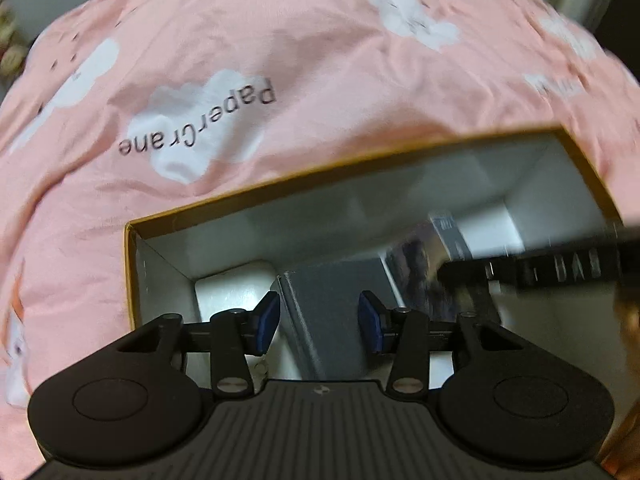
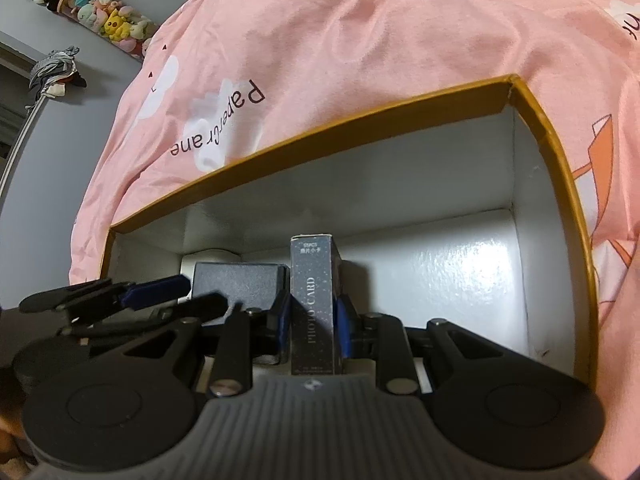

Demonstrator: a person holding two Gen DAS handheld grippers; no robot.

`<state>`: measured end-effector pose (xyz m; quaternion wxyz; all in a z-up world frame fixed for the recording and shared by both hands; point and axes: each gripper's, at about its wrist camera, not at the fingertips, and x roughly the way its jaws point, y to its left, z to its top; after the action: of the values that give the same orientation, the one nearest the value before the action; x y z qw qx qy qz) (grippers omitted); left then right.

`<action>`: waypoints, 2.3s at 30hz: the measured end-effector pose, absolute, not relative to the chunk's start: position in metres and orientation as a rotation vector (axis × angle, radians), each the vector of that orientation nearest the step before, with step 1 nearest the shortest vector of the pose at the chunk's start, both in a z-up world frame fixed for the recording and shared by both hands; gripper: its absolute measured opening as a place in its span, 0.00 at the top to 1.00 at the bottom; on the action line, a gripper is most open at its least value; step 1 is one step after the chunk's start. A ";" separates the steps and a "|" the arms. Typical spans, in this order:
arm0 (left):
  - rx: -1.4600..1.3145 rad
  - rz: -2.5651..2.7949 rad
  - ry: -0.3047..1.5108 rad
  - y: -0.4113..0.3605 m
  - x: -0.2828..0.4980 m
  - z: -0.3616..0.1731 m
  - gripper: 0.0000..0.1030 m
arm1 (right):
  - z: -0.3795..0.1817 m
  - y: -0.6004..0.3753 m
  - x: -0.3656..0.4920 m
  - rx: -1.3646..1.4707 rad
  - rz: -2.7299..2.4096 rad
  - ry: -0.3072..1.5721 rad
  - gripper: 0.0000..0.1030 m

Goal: Organize objects
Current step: 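Lower the gray box with the left tool while the right tool sets down the card deck, then move both tools back to the items beside the orange box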

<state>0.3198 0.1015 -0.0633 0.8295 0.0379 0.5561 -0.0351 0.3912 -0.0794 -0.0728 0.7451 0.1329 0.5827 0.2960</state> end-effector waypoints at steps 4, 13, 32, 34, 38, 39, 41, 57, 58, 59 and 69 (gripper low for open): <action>0.237 -0.151 1.212 0.088 0.304 -0.069 0.50 | -0.074 -0.078 0.393 0.302 0.646 1.283 0.75; 0.285 -0.164 1.238 0.081 0.309 -0.085 0.49 | -0.077 -0.074 0.398 0.358 0.670 1.277 0.75; 0.239 -0.106 1.198 0.093 0.308 -0.084 0.53 | -0.065 -0.034 0.387 -0.242 0.780 1.191 0.41; 0.231 -0.119 1.189 0.093 0.305 -0.086 0.54 | -0.066 -0.030 0.382 -0.321 0.824 1.193 0.35; 0.208 -0.133 1.174 0.095 0.301 -0.080 0.54 | -0.071 -0.021 0.367 -0.515 0.898 1.188 0.35; 0.205 -0.135 1.171 0.095 0.301 -0.080 0.54 | -0.073 -0.020 0.363 -0.554 0.911 1.188 0.35; 0.209 -0.136 1.168 0.096 0.301 -0.081 0.54 | -0.080 -0.017 0.357 -0.618 0.928 1.184 0.36; 0.202 -0.136 1.164 0.096 0.302 -0.084 0.54 | -0.089 -0.011 0.360 -0.623 0.919 1.118 0.58; 0.198 -0.135 1.163 0.096 0.302 -0.084 0.54 | -0.089 -0.011 0.360 -0.626 0.918 1.115 0.58; 0.192 -0.135 1.161 0.096 0.301 -0.083 0.54 | -0.089 -0.012 0.360 -0.629 0.917 1.114 0.58; 0.042 -0.163 0.952 0.095 0.253 -0.027 0.54 | -0.031 -0.058 0.329 -0.403 0.858 0.991 0.57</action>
<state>0.2525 0.0952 -0.0269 0.8855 0.0202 0.4576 -0.0782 0.3289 -0.0581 -0.0312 0.7739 -0.1859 0.4576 0.3964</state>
